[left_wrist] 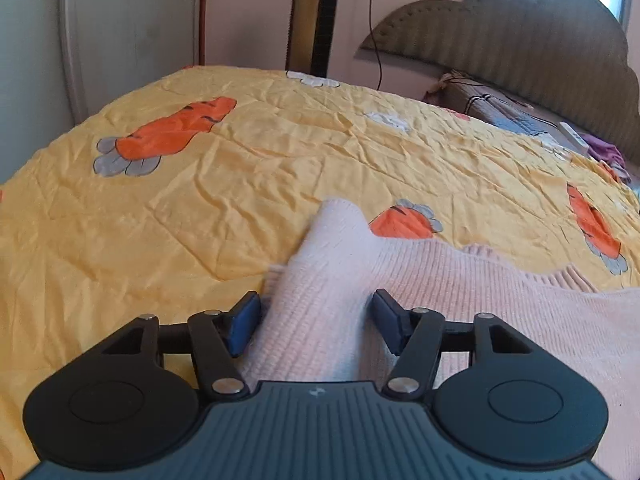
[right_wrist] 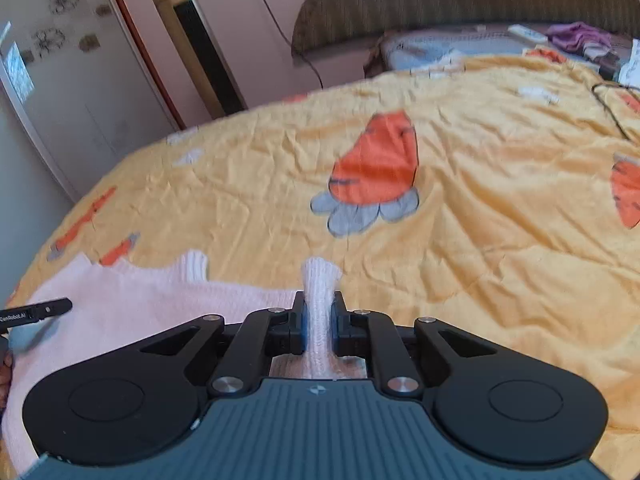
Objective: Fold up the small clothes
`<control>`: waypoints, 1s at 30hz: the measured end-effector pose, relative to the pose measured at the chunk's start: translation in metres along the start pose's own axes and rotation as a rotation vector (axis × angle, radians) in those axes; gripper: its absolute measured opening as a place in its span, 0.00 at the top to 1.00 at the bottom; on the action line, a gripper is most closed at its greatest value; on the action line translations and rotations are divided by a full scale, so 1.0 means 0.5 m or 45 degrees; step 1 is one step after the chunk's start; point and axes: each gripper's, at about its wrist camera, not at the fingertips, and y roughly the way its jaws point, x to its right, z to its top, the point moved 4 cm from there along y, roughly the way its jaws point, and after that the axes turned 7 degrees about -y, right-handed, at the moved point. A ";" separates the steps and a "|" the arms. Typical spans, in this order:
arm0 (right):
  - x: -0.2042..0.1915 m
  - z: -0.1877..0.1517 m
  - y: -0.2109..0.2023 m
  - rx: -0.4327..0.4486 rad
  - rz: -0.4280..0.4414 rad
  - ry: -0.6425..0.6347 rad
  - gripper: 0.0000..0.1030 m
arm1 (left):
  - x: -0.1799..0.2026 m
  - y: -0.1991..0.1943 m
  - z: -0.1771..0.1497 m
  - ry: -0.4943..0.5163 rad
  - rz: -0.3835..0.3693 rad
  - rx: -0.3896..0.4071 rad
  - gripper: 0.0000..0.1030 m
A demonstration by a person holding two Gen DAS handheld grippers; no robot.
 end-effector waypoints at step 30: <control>-0.159 -0.087 0.011 -0.043 -0.078 -0.326 0.14 | 0.130 0.013 -0.050 0.453 -0.069 0.056 0.28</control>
